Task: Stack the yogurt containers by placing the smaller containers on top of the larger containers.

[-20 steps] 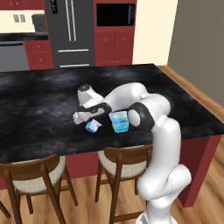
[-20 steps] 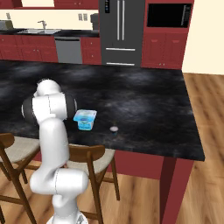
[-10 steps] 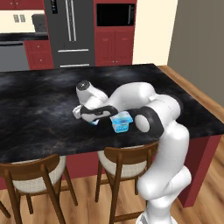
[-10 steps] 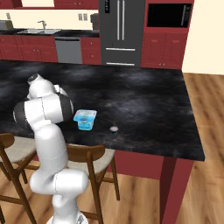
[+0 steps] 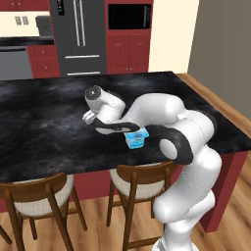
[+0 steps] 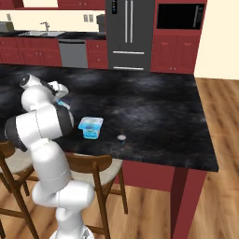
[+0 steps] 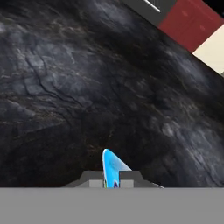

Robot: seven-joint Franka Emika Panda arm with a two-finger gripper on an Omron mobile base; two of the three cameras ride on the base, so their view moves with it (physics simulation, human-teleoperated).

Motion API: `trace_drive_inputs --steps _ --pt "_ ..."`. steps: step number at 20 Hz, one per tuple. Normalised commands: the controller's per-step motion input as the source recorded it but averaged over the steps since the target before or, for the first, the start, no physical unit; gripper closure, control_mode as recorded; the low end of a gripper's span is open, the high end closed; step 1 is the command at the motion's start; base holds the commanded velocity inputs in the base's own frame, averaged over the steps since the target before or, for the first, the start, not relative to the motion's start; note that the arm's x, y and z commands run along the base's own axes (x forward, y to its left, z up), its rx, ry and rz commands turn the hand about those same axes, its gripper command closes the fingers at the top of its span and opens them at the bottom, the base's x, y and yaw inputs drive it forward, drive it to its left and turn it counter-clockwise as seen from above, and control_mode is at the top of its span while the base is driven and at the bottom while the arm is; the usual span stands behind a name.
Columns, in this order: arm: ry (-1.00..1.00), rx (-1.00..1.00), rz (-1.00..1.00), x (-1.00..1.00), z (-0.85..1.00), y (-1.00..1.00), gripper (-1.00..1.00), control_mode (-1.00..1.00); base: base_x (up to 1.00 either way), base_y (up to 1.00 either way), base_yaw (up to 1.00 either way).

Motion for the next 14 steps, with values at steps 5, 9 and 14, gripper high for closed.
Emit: trace_drive_inputs --steps 5,9,14 --pt "-0.24 -0.15 0.00 -0.21 0.50 -0.10 1.00 -1.00 0.00 0.00 0.00" --pt "-0.25 -0.14 0.00 -0.33 0.49 -0.16 1.00 -1.00 0.00 0.00 0.00" --pt "-0.20 -0.14 0.00 -0.39 0.41 -0.05 1.00 -1.00 0.00 0.00 0.00"
